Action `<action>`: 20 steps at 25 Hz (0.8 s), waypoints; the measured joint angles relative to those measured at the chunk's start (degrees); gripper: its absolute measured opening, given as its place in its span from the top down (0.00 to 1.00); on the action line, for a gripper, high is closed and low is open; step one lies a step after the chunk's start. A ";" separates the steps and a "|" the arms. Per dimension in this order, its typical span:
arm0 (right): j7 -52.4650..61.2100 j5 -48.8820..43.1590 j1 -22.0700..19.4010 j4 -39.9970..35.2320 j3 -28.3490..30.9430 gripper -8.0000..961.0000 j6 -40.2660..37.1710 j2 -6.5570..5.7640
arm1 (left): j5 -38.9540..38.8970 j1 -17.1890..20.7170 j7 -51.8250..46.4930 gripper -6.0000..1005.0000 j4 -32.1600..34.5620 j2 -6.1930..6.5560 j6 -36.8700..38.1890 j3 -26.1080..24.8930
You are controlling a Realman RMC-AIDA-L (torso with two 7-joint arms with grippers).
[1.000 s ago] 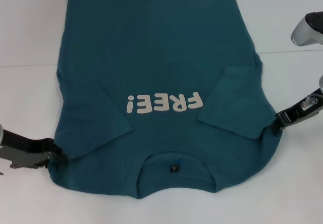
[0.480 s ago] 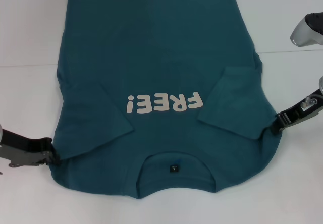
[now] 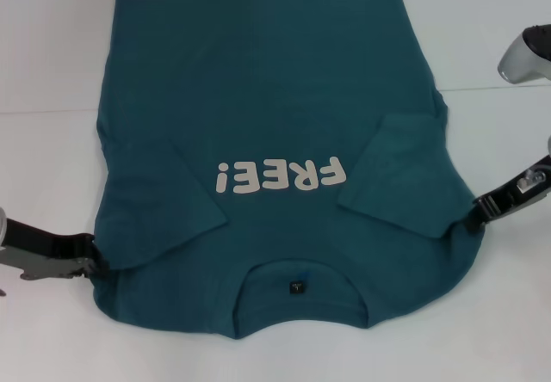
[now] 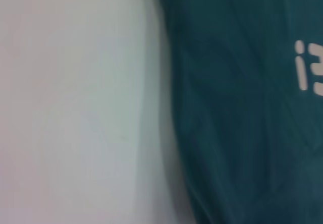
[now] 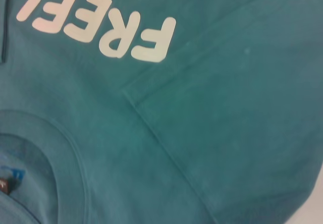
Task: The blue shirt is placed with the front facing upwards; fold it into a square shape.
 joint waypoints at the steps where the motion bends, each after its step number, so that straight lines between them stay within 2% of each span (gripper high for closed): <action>1: -0.38 0.03 -0.24 -0.05 0.09 0.95 -0.20 0.01 | -0.48 0.28 0.45 0.95 -0.18 -0.01 0.07 -0.09; 6: -3.52 3.25 -2.80 -3.50 0.90 0.95 -2.68 0.80 | -1.69 2.02 3.32 0.95 -1.45 -0.07 0.43 -0.46; 16: -7.54 9.05 -10.79 -14.49 0.89 0.95 -7.18 4.36 | -7.71 6.79 9.77 0.95 -1.84 0.04 2.42 -0.64; 20: -8.81 10.52 -13.43 -17.01 1.01 0.95 -7.42 5.21 | -8.74 8.29 11.10 0.95 -2.14 -0.12 1.96 -0.67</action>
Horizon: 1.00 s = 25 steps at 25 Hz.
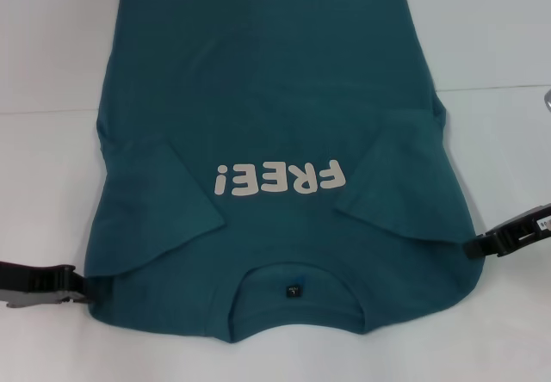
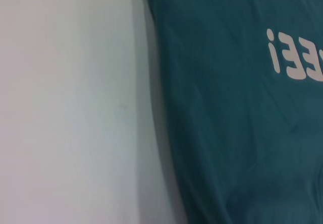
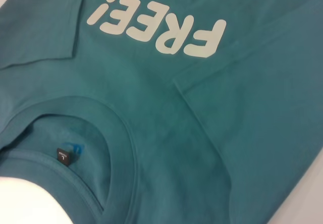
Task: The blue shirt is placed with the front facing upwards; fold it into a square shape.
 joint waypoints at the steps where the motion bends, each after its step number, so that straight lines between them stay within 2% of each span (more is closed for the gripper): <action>1: 0.00 0.00 0.00 0.00 0.00 0.95 0.00 0.00 | -0.15 0.09 0.04 0.95 -0.09 -0.02 -0.10 -0.01; 20: 0.01 -0.34 0.82 0.84 -0.51 0.95 1.10 -0.11 | -1.39 -0.28 -2.15 0.94 -6.92 0.43 -0.17 -1.38; 25: 0.04 -0.35 0.87 1.07 -0.51 0.95 1.16 -0.27 | -0.92 -0.85 -3.70 0.94 -5.20 1.31 -0.15 -1.04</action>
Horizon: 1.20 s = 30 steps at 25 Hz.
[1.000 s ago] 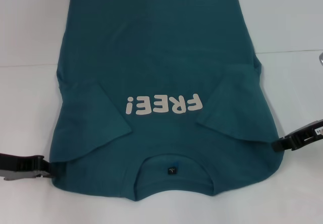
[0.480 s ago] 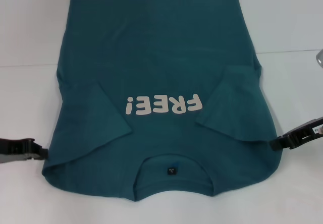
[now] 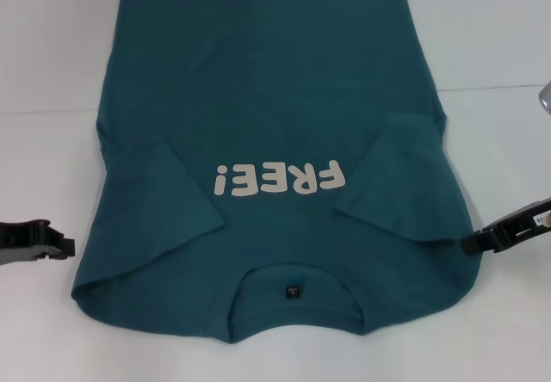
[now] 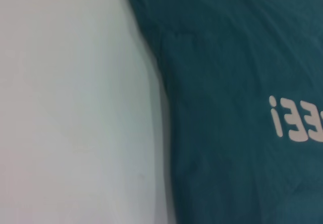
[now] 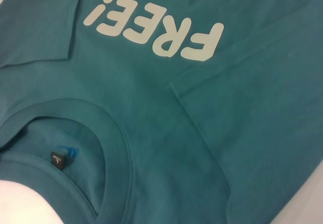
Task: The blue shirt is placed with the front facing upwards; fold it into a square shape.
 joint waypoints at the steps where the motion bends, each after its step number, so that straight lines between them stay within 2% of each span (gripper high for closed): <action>1: 0.00 0.00 0.07 0.00 0.00 0.95 0.00 -0.04 | 0.03 -0.31 -0.26 0.94 0.59 0.29 0.00 0.07; 5: -0.03 0.00 0.52 0.06 0.00 0.95 0.00 -0.10 | 0.13 -1.59 -0.86 0.93 3.61 1.64 0.19 0.37; 8: -0.12 0.00 0.99 0.37 0.00 0.95 -0.01 -0.12 | 0.21 -1.79 -0.51 0.84 4.48 2.03 0.41 1.49; 17: 0.16 0.01 1.91 0.84 0.00 0.95 -0.01 -0.43 | 0.28 -1.38 -0.71 0.51 4.08 1.49 -0.77 6.01; 21: 0.24 0.01 2.28 1.54 0.00 0.95 -0.01 -0.55 | -0.13 -1.69 -2.25 0.33 4.01 1.55 -0.30 4.81; 29: 0.28 0.01 2.36 2.00 0.03 0.95 -0.01 -0.63 | -0.44 -1.56 -4.27 0.12 4.07 1.92 0.37 3.11; 30: 0.28 0.01 2.35 2.02 0.03 0.95 -0.01 -0.63 | -0.43 -1.51 -4.62 0.12 4.17 1.97 0.43 3.09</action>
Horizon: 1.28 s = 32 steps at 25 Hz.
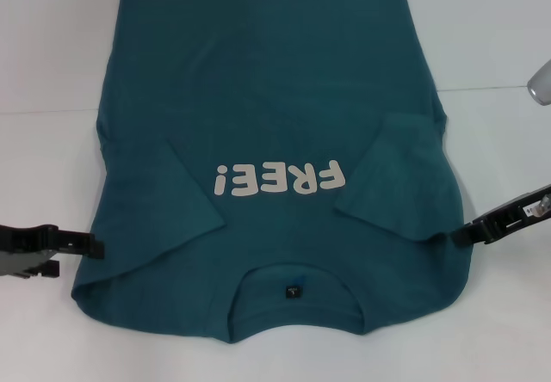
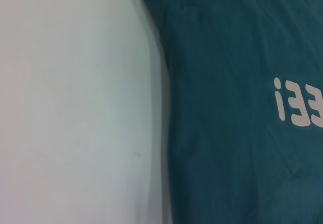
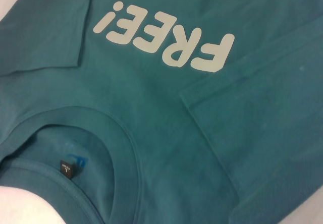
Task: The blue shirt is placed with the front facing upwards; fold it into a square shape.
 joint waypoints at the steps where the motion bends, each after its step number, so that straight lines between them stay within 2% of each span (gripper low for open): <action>1: 0.00 0.00 0.00 0.02 0.00 0.95 0.00 0.00 | 0.06 0.02 -0.16 0.12 0.11 0.05 0.01 -0.01; 32: 0.03 0.00 0.51 0.05 -0.03 0.95 0.34 0.00 | 0.62 -0.83 -0.26 0.13 4.37 -0.36 -1.95 0.86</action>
